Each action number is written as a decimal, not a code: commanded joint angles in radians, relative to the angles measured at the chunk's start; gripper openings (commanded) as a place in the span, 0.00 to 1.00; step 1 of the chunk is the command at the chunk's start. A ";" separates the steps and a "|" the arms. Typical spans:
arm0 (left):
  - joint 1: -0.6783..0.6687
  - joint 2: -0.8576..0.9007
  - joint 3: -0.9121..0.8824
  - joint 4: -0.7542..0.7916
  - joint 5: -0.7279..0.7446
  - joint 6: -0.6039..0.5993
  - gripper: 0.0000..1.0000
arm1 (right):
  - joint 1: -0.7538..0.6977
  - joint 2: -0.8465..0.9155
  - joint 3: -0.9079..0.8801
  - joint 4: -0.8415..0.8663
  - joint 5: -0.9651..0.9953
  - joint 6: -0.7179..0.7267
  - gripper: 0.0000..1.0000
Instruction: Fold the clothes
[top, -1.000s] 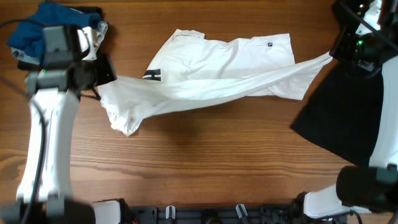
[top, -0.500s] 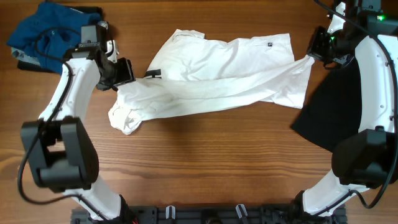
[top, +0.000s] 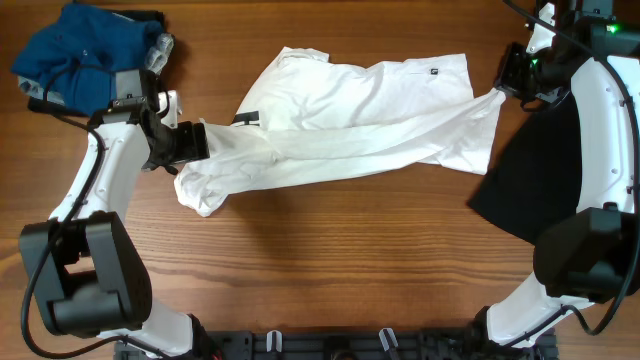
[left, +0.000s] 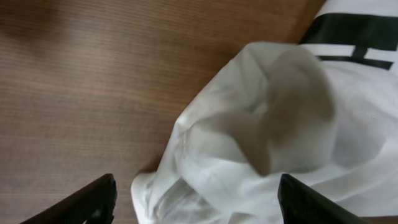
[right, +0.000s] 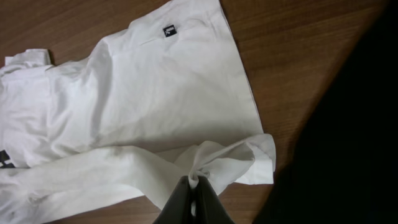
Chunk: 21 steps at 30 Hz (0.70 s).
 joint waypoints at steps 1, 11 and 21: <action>0.004 0.008 -0.058 0.082 0.092 0.127 0.84 | -0.002 0.015 -0.009 0.003 -0.011 -0.014 0.04; 0.004 0.009 -0.145 0.196 0.132 0.127 0.53 | -0.003 0.015 -0.009 0.003 -0.004 -0.016 0.04; 0.004 0.093 -0.145 0.237 0.075 0.126 0.34 | -0.003 0.015 -0.009 -0.003 -0.004 -0.017 0.04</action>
